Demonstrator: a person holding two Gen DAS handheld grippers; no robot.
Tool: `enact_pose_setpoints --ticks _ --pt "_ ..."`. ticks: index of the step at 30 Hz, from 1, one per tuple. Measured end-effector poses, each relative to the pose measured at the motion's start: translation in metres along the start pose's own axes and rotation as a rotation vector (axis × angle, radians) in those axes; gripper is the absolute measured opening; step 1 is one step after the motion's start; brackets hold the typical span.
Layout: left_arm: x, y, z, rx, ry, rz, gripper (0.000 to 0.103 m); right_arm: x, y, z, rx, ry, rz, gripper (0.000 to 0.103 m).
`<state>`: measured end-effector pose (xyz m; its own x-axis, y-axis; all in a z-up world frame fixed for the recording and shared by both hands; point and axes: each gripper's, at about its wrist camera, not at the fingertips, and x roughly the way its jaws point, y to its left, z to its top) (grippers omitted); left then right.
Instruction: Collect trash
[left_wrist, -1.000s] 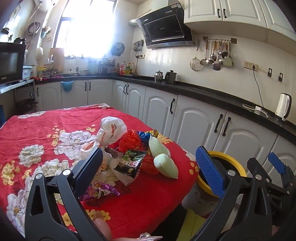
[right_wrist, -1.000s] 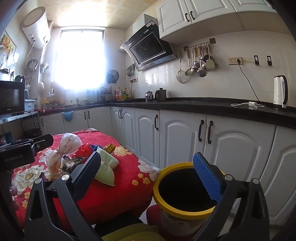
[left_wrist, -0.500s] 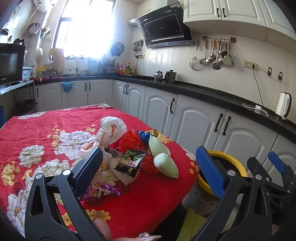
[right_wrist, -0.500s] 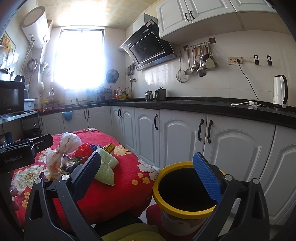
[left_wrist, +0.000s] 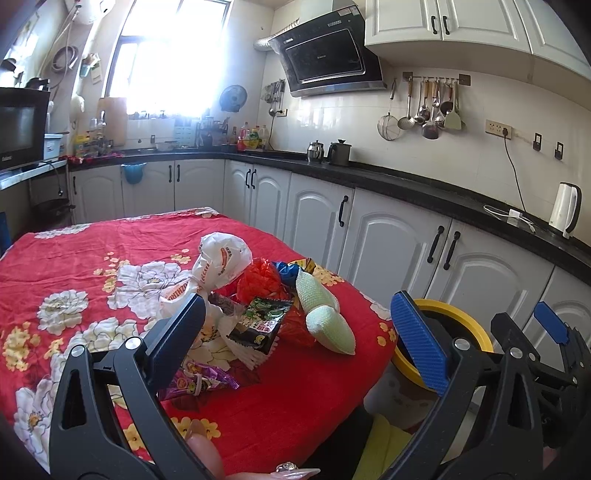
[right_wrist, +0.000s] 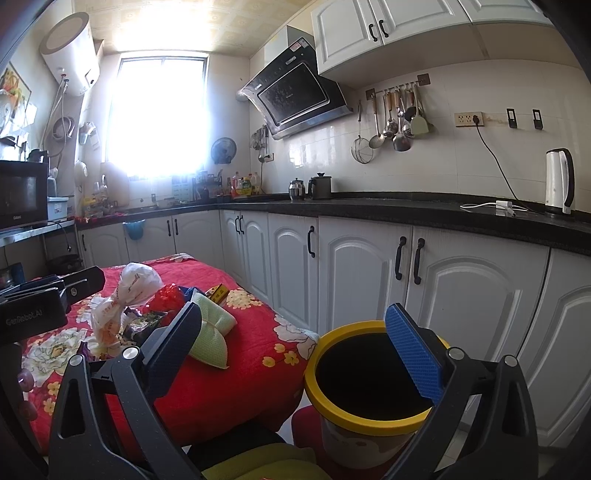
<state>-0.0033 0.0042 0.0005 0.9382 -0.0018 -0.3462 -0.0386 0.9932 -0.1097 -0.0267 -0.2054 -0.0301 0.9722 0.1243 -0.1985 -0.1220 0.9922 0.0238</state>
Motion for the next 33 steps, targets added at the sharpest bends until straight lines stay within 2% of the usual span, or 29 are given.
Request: enact_pose_setpoints --ticks 22,33 --pt "0.004 0.006 -0.001 -0.016 0.020 0.015 0.092 0.006 0.004 -0.005 -0.008 0.019 0.016 0.097" --pt "0.009 0.027 0.004 -0.065 0.020 0.066 0.092 0.024 0.025 -0.004 -0.048 0.088 0.134 0.097"
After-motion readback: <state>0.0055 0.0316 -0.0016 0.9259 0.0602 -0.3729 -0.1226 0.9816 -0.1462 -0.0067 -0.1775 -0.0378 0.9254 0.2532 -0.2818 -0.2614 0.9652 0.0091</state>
